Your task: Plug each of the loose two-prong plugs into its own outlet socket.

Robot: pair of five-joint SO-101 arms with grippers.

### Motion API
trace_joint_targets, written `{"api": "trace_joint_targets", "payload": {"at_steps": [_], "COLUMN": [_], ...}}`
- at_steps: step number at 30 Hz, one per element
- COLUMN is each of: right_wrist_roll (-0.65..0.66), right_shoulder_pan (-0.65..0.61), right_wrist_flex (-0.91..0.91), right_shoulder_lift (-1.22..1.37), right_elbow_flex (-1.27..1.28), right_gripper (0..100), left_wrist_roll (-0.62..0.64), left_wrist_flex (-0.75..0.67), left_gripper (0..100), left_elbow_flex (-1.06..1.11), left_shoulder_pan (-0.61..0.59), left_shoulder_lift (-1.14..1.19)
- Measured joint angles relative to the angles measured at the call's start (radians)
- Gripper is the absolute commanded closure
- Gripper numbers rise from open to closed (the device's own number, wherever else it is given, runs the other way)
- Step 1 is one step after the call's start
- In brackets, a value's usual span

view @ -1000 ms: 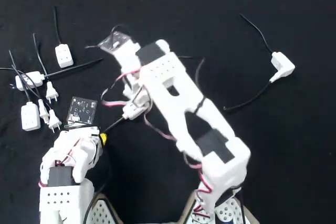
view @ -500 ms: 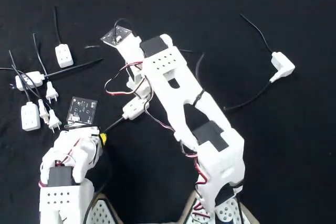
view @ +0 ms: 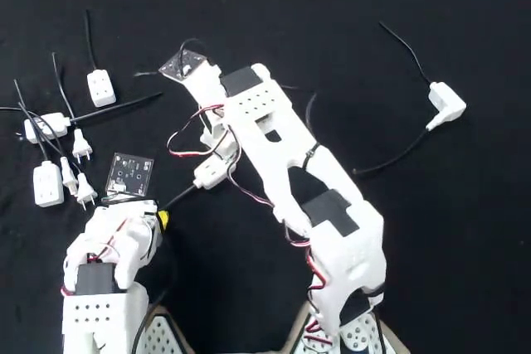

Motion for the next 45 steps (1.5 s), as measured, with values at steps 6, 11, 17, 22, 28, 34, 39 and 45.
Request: {"api": "trace_joint_targets", "payload": {"at_steps": [6,11,17,22,28,34,39,45], "right_wrist_roll": [-0.029,-0.087,-0.146,-0.164,-0.164,-0.164,-0.164,-0.164], "right_shoulder_pan": [0.0,0.002,-0.003,-0.002,-0.002,0.0,0.0,0.0], "right_wrist_flex": [-0.002,0.074,0.242,0.31,0.305,0.276,0.287,0.341], "right_shoulder_lift": [0.04,0.083,0.106,0.106,0.163,0.21,0.213,0.221], "right_elbow_flex": [-0.028,-0.098,-0.233,-0.31,-0.311,-0.328,-0.382,-0.479], "right_gripper": [98.8,98.8,98.8,98.8,98.8,98.8,98.8,98.8], "left_wrist_roll": [0.0,0.0,0.0,0.0,0.0,0.0,0.0,0.0], "left_wrist_flex": [0.0,0.0,0.0,0.0,0.0,0.0,0.0,0.0], "left_gripper": [78,78,78,78,78,78,78,78], "left_elbow_flex": [0.0,0.0,0.0,0.0,0.0,0.0,0.0,0.0], "left_shoulder_pan": [0.0,0.0,0.0,0.0,0.0,0.0,0.0,0.0], "left_shoulder_lift": [0.0,0.0,0.0,0.0,0.0,0.0,0.0,0.0]}}
